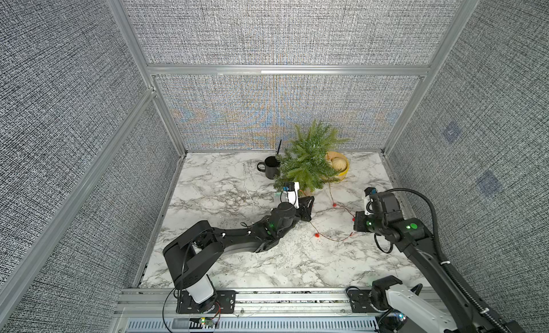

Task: Remove string lights from the small christmas tree
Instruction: Remove the light string from the Christmas tree.

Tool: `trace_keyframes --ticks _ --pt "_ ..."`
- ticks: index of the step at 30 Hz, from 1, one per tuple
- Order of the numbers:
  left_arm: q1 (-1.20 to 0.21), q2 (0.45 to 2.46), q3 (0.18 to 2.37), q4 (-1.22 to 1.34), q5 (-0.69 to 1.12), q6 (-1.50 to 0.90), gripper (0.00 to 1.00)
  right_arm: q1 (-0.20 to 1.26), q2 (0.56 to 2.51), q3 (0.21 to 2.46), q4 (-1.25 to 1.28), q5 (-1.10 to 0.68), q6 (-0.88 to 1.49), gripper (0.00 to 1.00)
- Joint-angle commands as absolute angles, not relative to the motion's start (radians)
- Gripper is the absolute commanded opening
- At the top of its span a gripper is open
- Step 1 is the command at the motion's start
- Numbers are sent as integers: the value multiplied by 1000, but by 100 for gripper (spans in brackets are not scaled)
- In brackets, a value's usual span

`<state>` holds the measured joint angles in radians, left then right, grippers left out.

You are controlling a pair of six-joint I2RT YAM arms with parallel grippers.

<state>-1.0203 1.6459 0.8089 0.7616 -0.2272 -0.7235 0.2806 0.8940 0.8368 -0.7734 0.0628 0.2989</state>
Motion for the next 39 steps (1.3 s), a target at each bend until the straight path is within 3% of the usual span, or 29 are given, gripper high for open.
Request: trace_keyframes --ticks 1,13,39 --pt "-1020 1641 787 765 -262 -754 13 280 894 839 -758 52 298 0" --pt "-1021 1532 742 694 -269 -716 0 281 915 834 -731 51 296 0" --pt "-1011 1113 812 229 -480 -500 0 298 986 862 -665 29 311 0"
